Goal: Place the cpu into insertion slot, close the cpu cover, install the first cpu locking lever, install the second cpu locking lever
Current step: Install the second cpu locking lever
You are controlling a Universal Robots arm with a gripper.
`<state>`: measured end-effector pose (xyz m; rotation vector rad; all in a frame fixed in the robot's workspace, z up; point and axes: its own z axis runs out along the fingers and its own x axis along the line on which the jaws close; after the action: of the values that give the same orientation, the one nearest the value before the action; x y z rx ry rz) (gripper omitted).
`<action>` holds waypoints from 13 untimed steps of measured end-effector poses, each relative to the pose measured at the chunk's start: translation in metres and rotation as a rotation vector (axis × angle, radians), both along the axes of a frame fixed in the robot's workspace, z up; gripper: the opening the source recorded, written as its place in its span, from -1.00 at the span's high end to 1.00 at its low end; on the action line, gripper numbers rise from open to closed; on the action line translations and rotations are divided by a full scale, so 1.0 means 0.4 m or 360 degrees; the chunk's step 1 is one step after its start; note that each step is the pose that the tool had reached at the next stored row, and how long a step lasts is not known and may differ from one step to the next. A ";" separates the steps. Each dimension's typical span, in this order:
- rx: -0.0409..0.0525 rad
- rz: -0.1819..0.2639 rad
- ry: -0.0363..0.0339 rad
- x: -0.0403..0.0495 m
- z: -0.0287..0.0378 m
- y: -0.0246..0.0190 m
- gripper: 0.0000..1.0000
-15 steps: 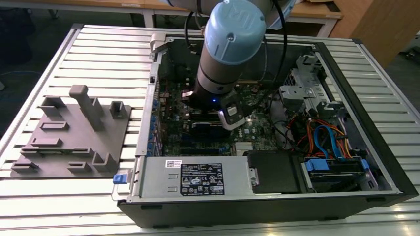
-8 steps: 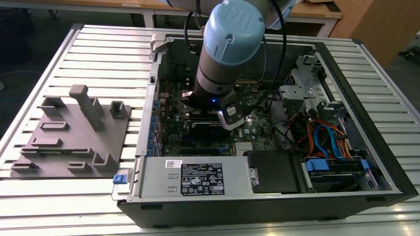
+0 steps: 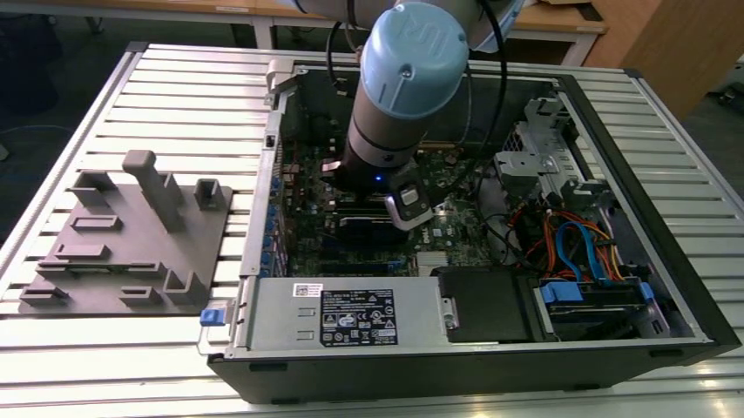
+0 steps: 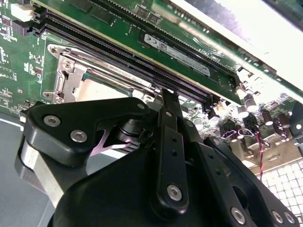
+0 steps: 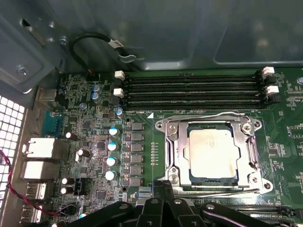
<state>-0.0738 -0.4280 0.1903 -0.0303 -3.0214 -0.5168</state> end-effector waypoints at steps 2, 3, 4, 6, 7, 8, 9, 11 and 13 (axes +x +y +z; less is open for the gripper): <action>0.0007 0.0000 0.0000 0.000 -0.001 0.000 0.80; 0.0010 0.0000 0.0000 0.000 -0.002 0.000 0.80; 0.0013 0.0000 0.0000 0.000 -0.003 0.000 0.80; 0.0019 0.0000 0.0000 0.000 -0.004 0.000 0.80; 0.0021 0.0000 0.0000 0.000 -0.005 0.001 0.80; 0.0022 0.0000 0.0000 0.000 -0.005 0.001 0.80; 0.0024 0.0000 0.0000 0.000 -0.005 0.001 0.80; 0.0028 0.0000 0.0000 -0.001 -0.006 0.002 0.80; 0.0031 0.0000 0.0000 -0.002 -0.006 0.002 0.80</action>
<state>-0.0744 -0.4272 0.1878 -0.0292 -3.0162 -0.5457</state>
